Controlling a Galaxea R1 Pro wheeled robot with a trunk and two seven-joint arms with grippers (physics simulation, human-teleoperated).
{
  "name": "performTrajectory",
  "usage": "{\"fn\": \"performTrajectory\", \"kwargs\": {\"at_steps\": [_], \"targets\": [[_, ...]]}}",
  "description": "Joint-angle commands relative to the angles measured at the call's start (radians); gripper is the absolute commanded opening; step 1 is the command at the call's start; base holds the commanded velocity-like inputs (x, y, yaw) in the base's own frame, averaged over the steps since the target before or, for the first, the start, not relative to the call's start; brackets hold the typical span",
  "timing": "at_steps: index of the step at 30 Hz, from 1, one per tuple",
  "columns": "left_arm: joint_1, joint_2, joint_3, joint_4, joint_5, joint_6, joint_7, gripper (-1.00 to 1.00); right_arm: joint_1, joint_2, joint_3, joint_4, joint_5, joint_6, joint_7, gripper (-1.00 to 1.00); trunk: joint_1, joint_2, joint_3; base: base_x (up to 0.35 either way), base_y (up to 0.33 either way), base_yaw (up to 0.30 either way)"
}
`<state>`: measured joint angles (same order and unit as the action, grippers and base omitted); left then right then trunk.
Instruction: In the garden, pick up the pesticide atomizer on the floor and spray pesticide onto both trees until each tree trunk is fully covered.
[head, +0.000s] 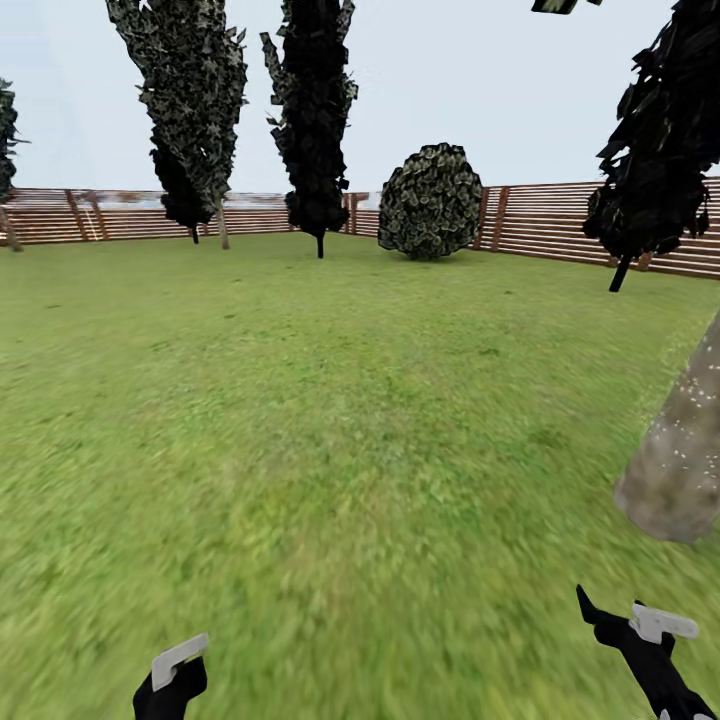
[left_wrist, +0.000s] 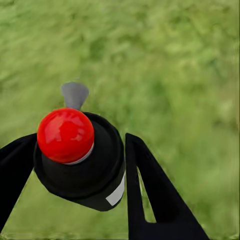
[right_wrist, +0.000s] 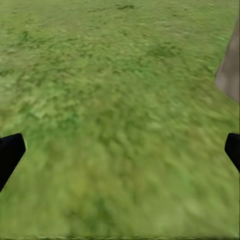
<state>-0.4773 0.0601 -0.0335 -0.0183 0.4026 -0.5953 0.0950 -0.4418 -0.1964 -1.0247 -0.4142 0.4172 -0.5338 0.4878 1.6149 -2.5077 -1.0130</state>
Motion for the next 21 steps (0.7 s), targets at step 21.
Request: {"fn": "performTrajectory", "kwargs": {"at_steps": [21], "targets": [[0.000,-0.001,0.000,-0.001,-0.002,-0.001,0.000,-1.00,0.000,0.000,0.000,0.003,0.000,0.000,-0.001,1.00,0.000,0.000,0.010,-0.139,0.000,0.267]]}}
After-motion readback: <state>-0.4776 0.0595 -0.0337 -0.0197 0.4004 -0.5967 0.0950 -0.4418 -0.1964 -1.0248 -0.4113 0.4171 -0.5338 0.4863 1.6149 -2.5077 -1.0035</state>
